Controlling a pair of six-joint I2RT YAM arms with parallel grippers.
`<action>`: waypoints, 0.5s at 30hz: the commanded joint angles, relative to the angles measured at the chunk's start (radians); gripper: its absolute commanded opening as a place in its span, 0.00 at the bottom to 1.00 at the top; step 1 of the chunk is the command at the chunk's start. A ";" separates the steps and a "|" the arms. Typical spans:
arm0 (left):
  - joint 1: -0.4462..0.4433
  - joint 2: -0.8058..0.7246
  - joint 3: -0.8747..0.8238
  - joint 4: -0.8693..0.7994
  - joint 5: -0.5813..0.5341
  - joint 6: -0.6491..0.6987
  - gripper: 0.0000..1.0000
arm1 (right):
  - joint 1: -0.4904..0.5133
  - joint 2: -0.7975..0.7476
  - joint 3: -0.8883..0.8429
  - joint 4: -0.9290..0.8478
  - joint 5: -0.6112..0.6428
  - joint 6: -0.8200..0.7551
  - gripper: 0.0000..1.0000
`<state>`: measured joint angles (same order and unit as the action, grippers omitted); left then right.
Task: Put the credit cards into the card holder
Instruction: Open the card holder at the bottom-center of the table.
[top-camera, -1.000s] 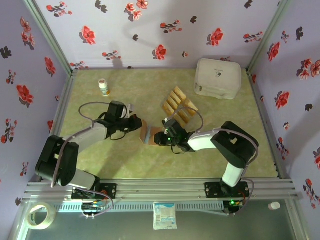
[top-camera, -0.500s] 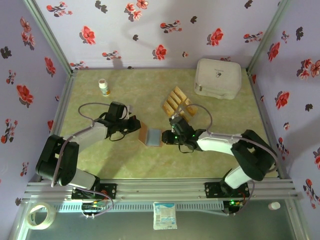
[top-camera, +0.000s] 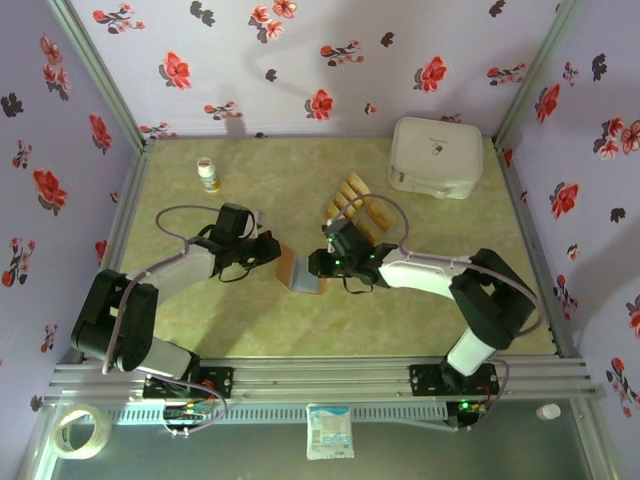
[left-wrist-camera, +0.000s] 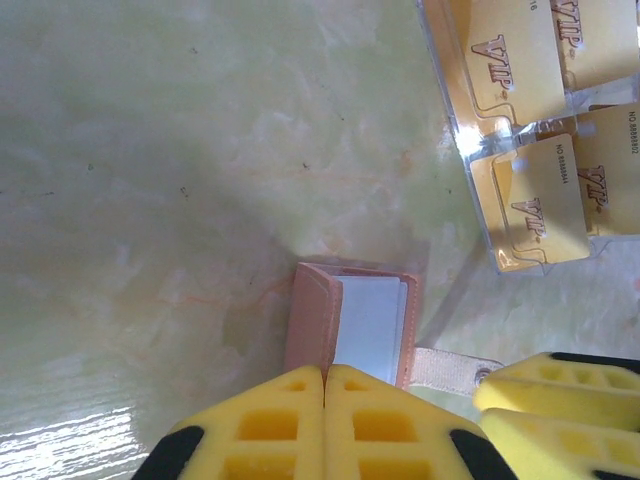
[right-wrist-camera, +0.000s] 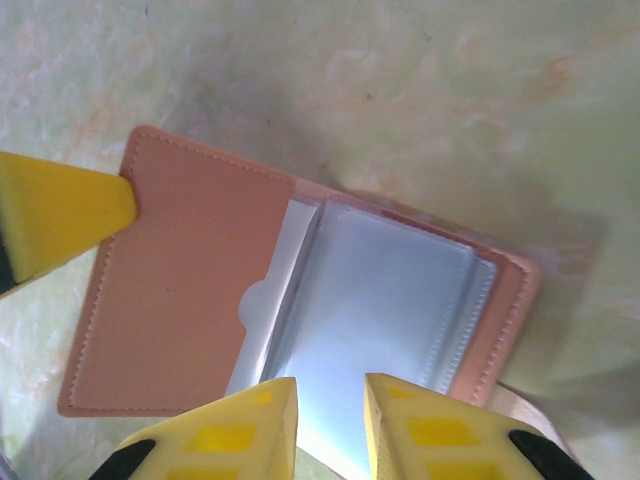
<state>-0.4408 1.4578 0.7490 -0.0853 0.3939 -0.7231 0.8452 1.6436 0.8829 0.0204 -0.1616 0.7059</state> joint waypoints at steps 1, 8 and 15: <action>-0.006 0.002 0.001 -0.024 -0.032 0.035 0.00 | 0.016 0.056 0.023 0.025 -0.015 -0.005 0.23; -0.006 -0.007 0.007 -0.111 -0.136 0.083 0.00 | 0.005 0.126 -0.030 0.077 0.007 0.006 0.22; -0.031 0.000 0.034 -0.220 -0.253 0.155 0.50 | -0.004 0.142 -0.054 0.090 0.008 0.010 0.21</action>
<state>-0.4541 1.4578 0.7502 -0.2256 0.2222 -0.6178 0.8490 1.7622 0.8513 0.1143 -0.1646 0.7086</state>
